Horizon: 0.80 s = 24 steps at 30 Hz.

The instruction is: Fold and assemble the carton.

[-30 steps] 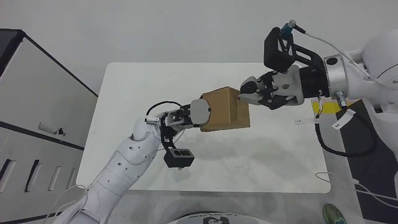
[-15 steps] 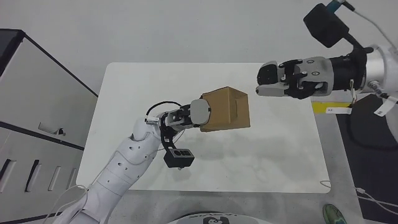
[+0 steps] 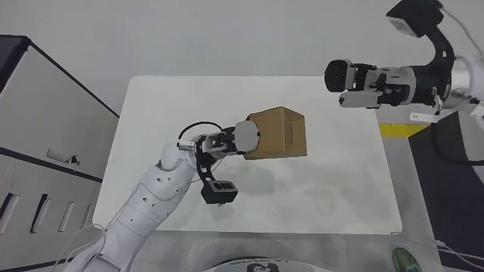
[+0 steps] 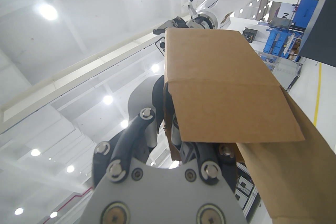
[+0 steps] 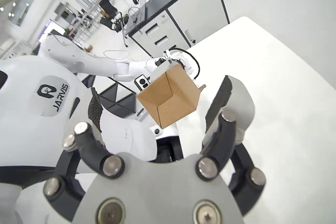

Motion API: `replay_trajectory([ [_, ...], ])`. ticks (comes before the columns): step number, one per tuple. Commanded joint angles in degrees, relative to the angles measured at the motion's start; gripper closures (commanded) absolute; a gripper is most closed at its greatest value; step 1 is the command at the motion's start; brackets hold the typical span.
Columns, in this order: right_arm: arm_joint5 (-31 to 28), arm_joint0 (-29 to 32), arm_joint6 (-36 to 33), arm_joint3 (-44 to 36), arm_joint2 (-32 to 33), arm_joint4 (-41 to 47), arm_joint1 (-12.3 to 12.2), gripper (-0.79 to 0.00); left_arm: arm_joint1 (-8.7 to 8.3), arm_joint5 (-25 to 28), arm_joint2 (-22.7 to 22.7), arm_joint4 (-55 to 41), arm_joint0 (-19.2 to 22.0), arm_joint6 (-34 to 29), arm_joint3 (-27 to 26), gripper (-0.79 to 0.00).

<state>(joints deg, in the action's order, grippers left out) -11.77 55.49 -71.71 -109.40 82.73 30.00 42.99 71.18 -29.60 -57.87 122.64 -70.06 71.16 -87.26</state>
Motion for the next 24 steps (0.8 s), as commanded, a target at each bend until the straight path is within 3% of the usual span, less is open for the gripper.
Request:
replay_trajectory([
  [1, 0.9, 1.6, 0.4, 0.8, 1.0, 1.7, -0.1, -0.785, -0.29, 1.0, -0.5, 3.9, 0.5, 0.1, -0.8, 0.0],
  [14, 7.0, 10.3, 2.1, 1.8, 5.2, 3.1, -0.6, -0.785, -2.39, 11.3, -2.4, 31.2, 4.8, -0.8, -10.1, 0.0],
  [21, 7.0, 10.3, 2.1, 1.8, 5.2, 3.1, -0.6, -0.785, -2.39, 11.3, -2.4, 31.2, 4.8, -0.8, -10.1, 0.0],
  [24, 7.0, 10.3, 2.1, 1.8, 5.2, 3.1, -0.6, -0.785, -2.79, 14.1, -1.7, 38.5, 5.9, -0.4, -12.0, 0.0],
])
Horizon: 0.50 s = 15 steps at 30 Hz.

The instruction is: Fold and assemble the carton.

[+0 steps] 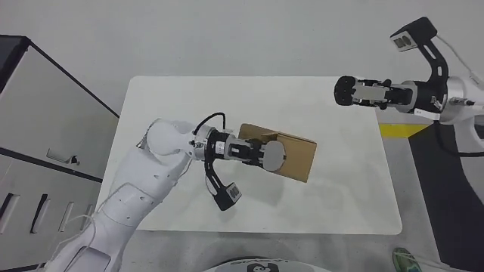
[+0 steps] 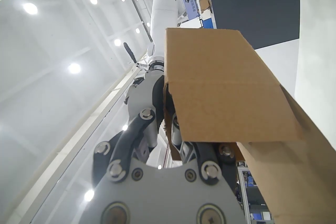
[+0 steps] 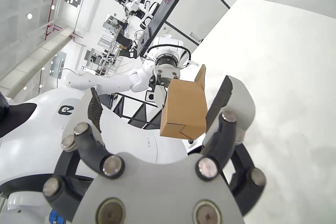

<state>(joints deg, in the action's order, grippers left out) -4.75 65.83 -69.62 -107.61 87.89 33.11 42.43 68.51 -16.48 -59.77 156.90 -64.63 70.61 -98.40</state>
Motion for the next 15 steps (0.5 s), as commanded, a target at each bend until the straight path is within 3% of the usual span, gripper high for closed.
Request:
replay_trajectory([
  [1, 0.0, 0.0, 0.0, 0.0, 0.0, 0.0, 0.0, -0.785, -0.2, 1.5, 0.4, 5.4, 0.8, 0.1, -1.5, 0.0],
  [7, 0.1, 0.3, 0.8, 0.1, -0.1, 0.0, 0.0, -0.785, -0.82, 3.9, 2.6, 19.1, 5.5, 3.3, -4.9, 0.0],
  [15, 1.5, 4.6, 2.7, 2.0, 1.5, 1.6, 0.1, -0.785, -4.14, 4.5, 9.4, 19.1, 16.6, 7.0, -4.0, 0.0],
])
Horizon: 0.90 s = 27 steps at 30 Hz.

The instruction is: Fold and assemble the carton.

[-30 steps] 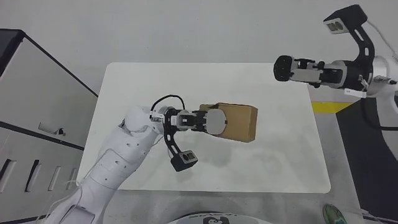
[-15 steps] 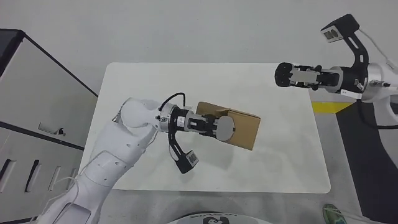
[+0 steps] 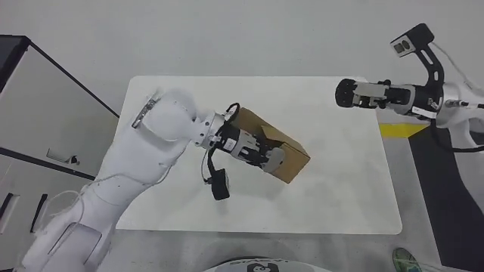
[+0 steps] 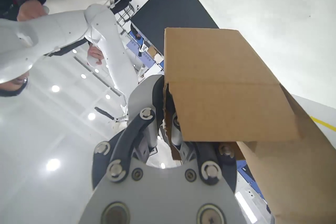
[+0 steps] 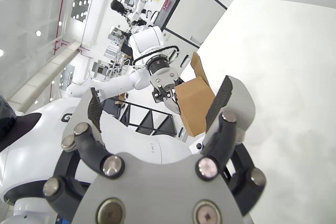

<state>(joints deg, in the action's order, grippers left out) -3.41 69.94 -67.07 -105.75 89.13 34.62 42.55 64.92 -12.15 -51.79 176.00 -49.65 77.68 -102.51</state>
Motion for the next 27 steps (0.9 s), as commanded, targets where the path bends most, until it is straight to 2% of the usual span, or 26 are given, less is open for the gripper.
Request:
replay_trajectory([
  [1, 0.3, 1.0, 0.3, 0.3, 0.5, 0.4, 0.0, -0.785, -1.14, 0.8, 2.9, 0.0, 3.3, -0.2, 0.4, 0.0],
  [6, 1.5, 3.7, 2.0, 0.6, 1.1, 2.3, 0.2, -0.785, -4.19, 5.1, 12.5, 0.0, 11.7, -4.7, 0.9, 0.0],
  [7, 1.6, 3.8, 2.2, 0.7, 1.1, 2.5, 0.2, -0.785, -4.41, 5.6, 13.2, 0.0, 12.3, -5.2, 0.9, 0.0],
  [18, 1.6, 3.8, 2.2, 0.7, 1.1, 2.5, 0.2, -0.785, -4.67, 5.0, 13.6, 0.0, 12.7, -6.1, 1.0, 0.0],
  [19, 1.6, 3.8, 2.2, 0.7, 1.1, 2.5, 0.2, -0.785, -5.09, 5.3, 14.6, 0.0, 14.3, -5.1, 1.6, 0.0],
  [22, 1.6, 3.8, 2.2, 0.7, 1.1, 2.5, 0.2, -0.785, -6.36, 5.2, 18.6, 0.0, 18.6, -7.7, 2.6, 0.0],
  [27, 3.6, 5.6, 3.9, 1.7, 0.9, 3.7, 0.4, -0.785, -8.67, 7.2, 29.8, 0.0, 29.3, -13.0, 2.9, 0.0],
])
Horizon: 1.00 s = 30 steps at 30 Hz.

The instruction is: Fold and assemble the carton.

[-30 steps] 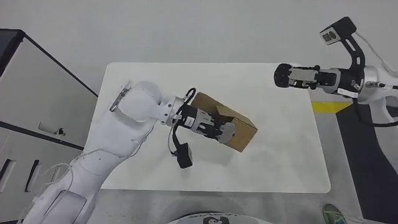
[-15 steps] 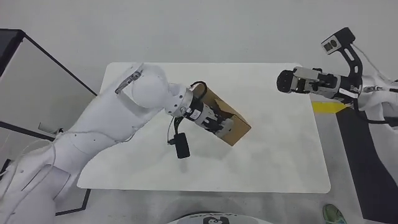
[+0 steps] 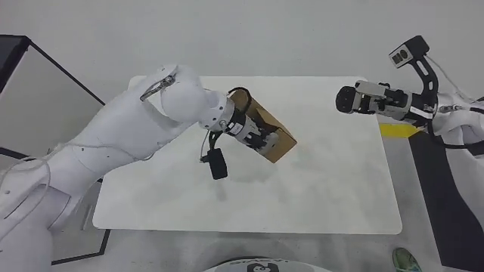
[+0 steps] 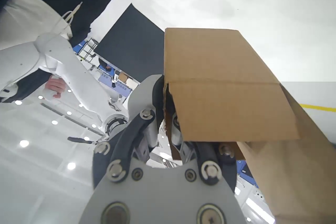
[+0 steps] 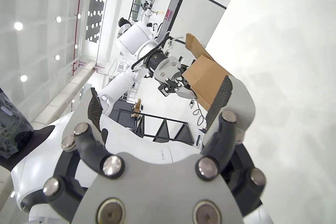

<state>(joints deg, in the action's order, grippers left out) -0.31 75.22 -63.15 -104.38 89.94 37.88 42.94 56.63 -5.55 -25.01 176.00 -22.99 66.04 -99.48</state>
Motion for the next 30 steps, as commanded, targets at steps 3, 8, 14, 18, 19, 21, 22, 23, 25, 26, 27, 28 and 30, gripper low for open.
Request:
replay_trajectory([
  [3, 1.0, 1.2, -0.5, 1.0, 0.3, 0.8, 0.1, -0.785, -1.26, 2.8, 11.2, 0.0, 9.7, -5.7, -1.0, 0.0],
  [8, 1.1, 2.8, -1.1, 2.3, 0.8, 1.5, 0.2, -0.785, -1.73, 6.4, 15.3, 0.0, 14.8, -6.7, -2.6, 0.0],
  [14, 1.1, 4.6, -1.0, 2.9, 2.1, 2.2, 0.3, -0.785, -1.68, 8.5, 15.3, 0.0, 16.8, -3.7, -3.6, 0.0],
  [18, 1.1, 5.2, -1.2, 2.6, 2.6, 2.4, 0.3, -0.785, -1.34, 9.1, 15.3, 0.0, 16.5, -2.4, -3.2, 0.0],
  [19, 1.1, 5.2, -1.3, 2.5, 2.6, 2.3, 0.4, -0.785, -1.34, 9.1, 15.3, 0.0, 16.5, -2.4, -3.2, 0.0],
  [21, 1.1, 5.2, -1.3, 2.5, 2.6, 2.3, 0.4, -0.785, -1.34, 9.1, 15.3, 0.0, 16.5, -2.4, -3.2, 0.0],
  [22, 1.1, 5.2, -1.3, 2.5, 2.6, 2.3, 0.4, -0.785, -1.34, 9.1, 15.3, 0.0, 16.5, -2.4, -3.2, 0.0],
  [23, 1.1, 5.2, -1.3, 2.5, 2.6, 2.3, 0.4, -0.785, -1.34, 9.1, 15.3, 0.0, 16.5, -2.4, -3.2, 0.0],
  [25, 1.1, 5.2, -1.3, 2.5, 2.6, 2.3, 0.4, -0.785, -1.34, 9.1, 15.3, 0.0, 16.5, -2.4, -3.2, 0.0],
  [26, 1.1, 5.2, -1.3, 2.5, 2.6, 2.3, 0.4, -0.785, -1.34, 9.1, 15.3, 0.0, 16.5, -2.4, -3.2, 0.0],
  [27, 1.1, 5.2, -1.3, 2.5, 2.6, 2.3, 0.4, -0.785, -1.34, 9.1, 15.3, 0.0, 16.5, -2.4, -3.2, 0.0],
  [28, 1.1, 5.2, -1.3, 2.5, 2.6, 2.3, 0.4, -0.785, -1.34, 9.1, 15.3, 0.0, 16.5, -2.4, -3.2, 0.0],
  [30, 1.1, 5.2, -1.3, 2.5, 2.6, 2.3, 0.4, -0.785, -1.4, 9.7, 15.3, 0.0, 15.7, -2.8, -2.6, 0.0],
])
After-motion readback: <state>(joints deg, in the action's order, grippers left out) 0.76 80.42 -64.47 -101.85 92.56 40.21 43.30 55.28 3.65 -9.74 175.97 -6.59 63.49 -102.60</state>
